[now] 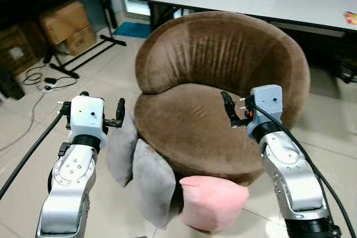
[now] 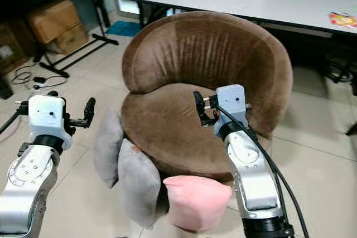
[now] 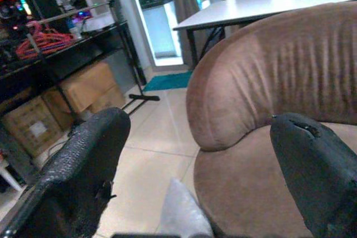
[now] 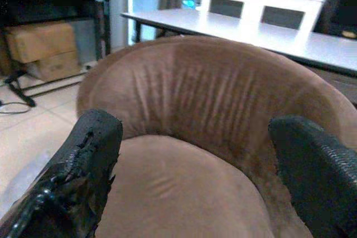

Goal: Move the pillow to the sofa from floor

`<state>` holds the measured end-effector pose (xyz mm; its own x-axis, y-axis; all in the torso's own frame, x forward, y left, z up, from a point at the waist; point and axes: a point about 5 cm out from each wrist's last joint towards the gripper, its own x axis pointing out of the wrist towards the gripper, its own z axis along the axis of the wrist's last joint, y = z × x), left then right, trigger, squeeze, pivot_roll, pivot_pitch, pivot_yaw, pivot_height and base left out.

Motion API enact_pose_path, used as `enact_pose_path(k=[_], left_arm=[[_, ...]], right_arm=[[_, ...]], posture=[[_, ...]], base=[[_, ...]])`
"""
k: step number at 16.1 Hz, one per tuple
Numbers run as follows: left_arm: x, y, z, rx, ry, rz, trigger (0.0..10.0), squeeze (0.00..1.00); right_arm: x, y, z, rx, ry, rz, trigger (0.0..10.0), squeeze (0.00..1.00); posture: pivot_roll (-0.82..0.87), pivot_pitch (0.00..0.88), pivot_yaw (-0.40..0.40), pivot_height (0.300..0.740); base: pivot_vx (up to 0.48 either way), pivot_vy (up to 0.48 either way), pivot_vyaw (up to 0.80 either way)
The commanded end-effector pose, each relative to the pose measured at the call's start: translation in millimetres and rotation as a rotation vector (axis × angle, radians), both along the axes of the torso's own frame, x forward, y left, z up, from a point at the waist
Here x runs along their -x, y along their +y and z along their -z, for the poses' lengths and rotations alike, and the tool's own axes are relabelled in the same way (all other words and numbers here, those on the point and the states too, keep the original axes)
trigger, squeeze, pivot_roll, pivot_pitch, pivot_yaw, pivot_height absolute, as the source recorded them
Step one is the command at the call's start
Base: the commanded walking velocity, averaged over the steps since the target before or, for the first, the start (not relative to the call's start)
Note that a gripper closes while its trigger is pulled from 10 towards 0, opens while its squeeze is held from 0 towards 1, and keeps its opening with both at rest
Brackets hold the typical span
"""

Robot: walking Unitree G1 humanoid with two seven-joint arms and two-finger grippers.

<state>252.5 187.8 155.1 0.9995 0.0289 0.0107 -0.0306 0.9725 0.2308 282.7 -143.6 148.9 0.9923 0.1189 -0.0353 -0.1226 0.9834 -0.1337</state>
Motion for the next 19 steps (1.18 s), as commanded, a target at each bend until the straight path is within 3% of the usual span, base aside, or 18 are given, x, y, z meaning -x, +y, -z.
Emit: enact_pose_path(k=[1,2,3,5,6,10,11,13,16,19], left_arm=[[-0.3,0.6,-1.2,-0.004,0.0,-0.001,10.0,0.0],[-0.4,1.0,-1.1,-0.004,0.0,-0.003,10.0,0.0],[-0.3,2.1,-0.8,-0.005,0.0,-0.011,10.0,0.0],[0.5,4.3,0.3,-0.01,0.003,-0.022,10.0,0.0],[1.9,6.7,1.8,-0.017,0.008,-0.03,10.0,0.0],[4.9,8.8,3.5,-0.02,0.009,-0.042,10.0,0.0],[5.0,7.9,3.7,0.007,0.0,-0.04,10.0,0.0],[6.0,8.3,4.0,0.025,0.005,-0.045,10.0,0.0],[10.2,9.3,6.7,-0.028,0.008,-0.031,10.0,0.0],[14.5,11.2,11.3,-0.027,0.022,-0.028,10.0,0.0]], right_arm=[[-2.6,-0.3,0.0,-0.004,0.004,0.018,10.0,0.86],[-2.9,1.0,-0.1,0.001,0.005,0.017,10.0,0.86],[-3.1,3.7,-0.2,-0.003,0.007,0.012,10.0,0.0],[-3.3,6.2,0.6,0.03,0.006,0.017,10.0,0.0],[-3.7,5.8,-3.2,0.108,-0.069,0.026,10.0,0.0],[-5.3,-2.0,-4.4,0.023,-0.085,0.098,10.0,0.0],[-4.8,-3.2,2.7,0.009,-0.041,0.105,10.0,0.0],[0.8,3.0,5.6,-0.091,-0.013,-0.011,10.0,0.0],[4.0,6.9,7.2,-0.163,0.006,-0.039,10.0,0.0],[3.5,1.1,3.6,-0.05,-0.057,-0.005,10.0,0.0]], posture=[[-0.07,0.0,0.021,0.74],[-0.07,0.0,0.021,0.74],[-0.06,0.0,0.021,0.74],[-0.06,0.0,0.021,0.74],[-0.06,0.0,0.019,0.74],[-0.05,0.0,0.015,0.74],[-0.05,0.0,0.016,0.74],[-0.05,0.0,0.016,0.74],[-0.05,0.0,0.013,0.74],[-0.05,0.0,0.008,0.72]], base=[[0.0,-0.412,0.0],[0.0,-0.412,0.0],[0.0,-0.409,0.0],[0.0,-0.411,0.0],[0.0,-0.409,0.0],[0.0,-0.41,0.0],[0.0,0.0,0.0],[0.0,0.0,0.0],[0.0,0.0,0.0],[0.0,0.0,0.0]])
